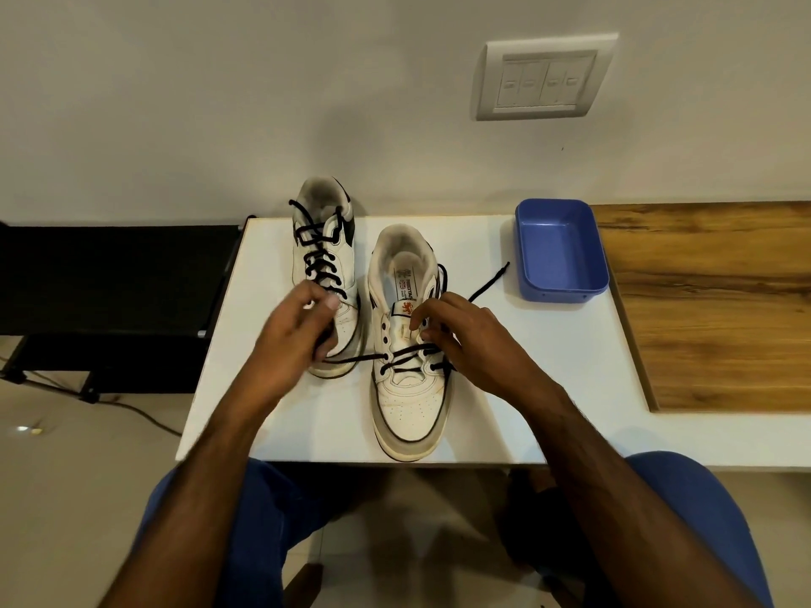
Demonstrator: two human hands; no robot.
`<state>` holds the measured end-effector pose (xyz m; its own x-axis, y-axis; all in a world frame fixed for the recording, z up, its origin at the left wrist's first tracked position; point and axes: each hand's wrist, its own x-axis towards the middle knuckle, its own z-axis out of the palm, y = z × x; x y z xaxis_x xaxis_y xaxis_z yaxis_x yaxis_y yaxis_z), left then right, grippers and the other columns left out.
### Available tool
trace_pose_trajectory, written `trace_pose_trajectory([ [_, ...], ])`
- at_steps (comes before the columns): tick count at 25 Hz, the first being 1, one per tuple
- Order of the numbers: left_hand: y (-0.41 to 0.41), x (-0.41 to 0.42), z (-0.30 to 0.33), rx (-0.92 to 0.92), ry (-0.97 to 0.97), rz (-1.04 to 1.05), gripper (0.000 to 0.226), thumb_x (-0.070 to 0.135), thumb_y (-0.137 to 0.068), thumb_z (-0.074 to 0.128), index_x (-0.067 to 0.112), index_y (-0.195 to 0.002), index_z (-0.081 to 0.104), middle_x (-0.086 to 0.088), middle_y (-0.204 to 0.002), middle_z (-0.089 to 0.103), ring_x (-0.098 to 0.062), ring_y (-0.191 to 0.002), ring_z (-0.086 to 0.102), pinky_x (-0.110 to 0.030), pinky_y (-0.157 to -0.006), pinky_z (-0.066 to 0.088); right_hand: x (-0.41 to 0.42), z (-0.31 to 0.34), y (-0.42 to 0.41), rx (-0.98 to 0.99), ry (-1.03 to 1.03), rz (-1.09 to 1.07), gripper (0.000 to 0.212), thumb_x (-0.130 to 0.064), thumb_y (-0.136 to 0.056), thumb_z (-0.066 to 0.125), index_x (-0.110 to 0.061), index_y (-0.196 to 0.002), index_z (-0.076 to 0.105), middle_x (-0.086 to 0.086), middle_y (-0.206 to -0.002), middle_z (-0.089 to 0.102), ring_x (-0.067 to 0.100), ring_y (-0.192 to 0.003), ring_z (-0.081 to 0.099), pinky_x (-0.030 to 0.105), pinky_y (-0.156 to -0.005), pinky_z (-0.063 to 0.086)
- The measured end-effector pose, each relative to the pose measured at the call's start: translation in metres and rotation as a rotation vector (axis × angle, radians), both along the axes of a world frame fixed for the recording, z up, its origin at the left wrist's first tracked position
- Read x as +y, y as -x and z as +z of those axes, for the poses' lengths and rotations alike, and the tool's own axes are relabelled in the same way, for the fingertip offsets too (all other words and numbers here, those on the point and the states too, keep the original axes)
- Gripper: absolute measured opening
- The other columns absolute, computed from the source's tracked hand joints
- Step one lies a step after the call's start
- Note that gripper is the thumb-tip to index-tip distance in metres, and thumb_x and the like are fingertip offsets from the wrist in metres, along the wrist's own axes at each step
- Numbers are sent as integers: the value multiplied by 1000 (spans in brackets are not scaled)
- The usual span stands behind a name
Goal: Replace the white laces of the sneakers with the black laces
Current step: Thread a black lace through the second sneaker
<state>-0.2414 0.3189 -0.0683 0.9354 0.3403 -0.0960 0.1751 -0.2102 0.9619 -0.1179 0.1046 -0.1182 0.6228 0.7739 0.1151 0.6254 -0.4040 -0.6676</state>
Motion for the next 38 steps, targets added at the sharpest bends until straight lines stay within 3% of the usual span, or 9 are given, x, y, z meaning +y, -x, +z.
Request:
trace_pose_trajectory([
  [3,1,-4,-22,231,-632,-373,28,52,-95,58,27,-97,47,12,-77,64,-4,-64,57,-28,-59,46,0,0,-1,-11,9,-2,21,-13,-100,60,-28,-114,62,-18,-105,50,-2,-82,51,18,-72,44],
  [6,-1,-2,-26,219,-822,-432,32,54,-96,55,23,-90,53,8,-79,63,-9,-71,58,-39,-62,49,-1,0,0,-7,10,2,21,-13,-100,60,-28,-114,62,-18,-104,50,-4,-84,52,17,-72,44],
  [9,0,4,-23,110,-647,-322,32,49,-94,53,21,-78,52,7,-67,55,-8,-62,50,-34,-60,42,-2,3,0,-14,16,0,20,-13,-100,60,-26,-115,63,-18,-102,49,2,-82,49,17,-72,41],
  [13,4,25,-3,-99,-111,359,25,14,-103,52,16,-80,59,12,-65,54,0,-62,48,-17,-61,41,-3,4,0,-7,12,2,20,-12,-100,60,-26,-114,63,-18,-101,50,-1,-83,52,13,-71,39],
  [16,11,33,1,-64,-166,540,28,18,-105,49,21,-78,57,4,-70,50,-3,-60,44,-23,-58,37,-3,4,0,17,14,3,20,-13,-100,59,-26,-115,63,-18,-102,50,-15,-87,52,7,-71,37],
  [19,9,24,-5,66,-333,378,23,22,-103,53,7,-86,56,-8,-79,56,-7,-64,46,-25,-61,38,-3,4,1,19,1,3,20,-13,-100,59,-27,-115,63,-18,-101,50,-8,-85,55,12,-74,42],
  [24,-1,-5,-1,30,88,-20,16,18,-104,51,9,-91,50,-10,-79,73,-15,-51,48,-24,-50,39,-2,3,0,25,-1,8,21,-12,-101,58,-27,-115,62,-17,-103,50,3,-87,58,22,-77,49],
  [32,-1,-6,-22,173,-834,-381,16,40,-100,56,25,-99,56,15,-76,61,-11,-70,58,-28,-58,40,-3,3,0,-42,19,14,17,-16,-101,58,-28,-114,60,-13,-103,53,6,-86,54,29,-75,49],
  [38,1,4,-20,71,-492,-318,23,35,-93,54,14,-87,60,0,-86,57,-18,-81,56,-33,-71,44,-8,5,-7,-216,112,62,28,-7,-97,62,-31,-108,53,-5,-102,57,18,-86,50,45,-72,51],
])
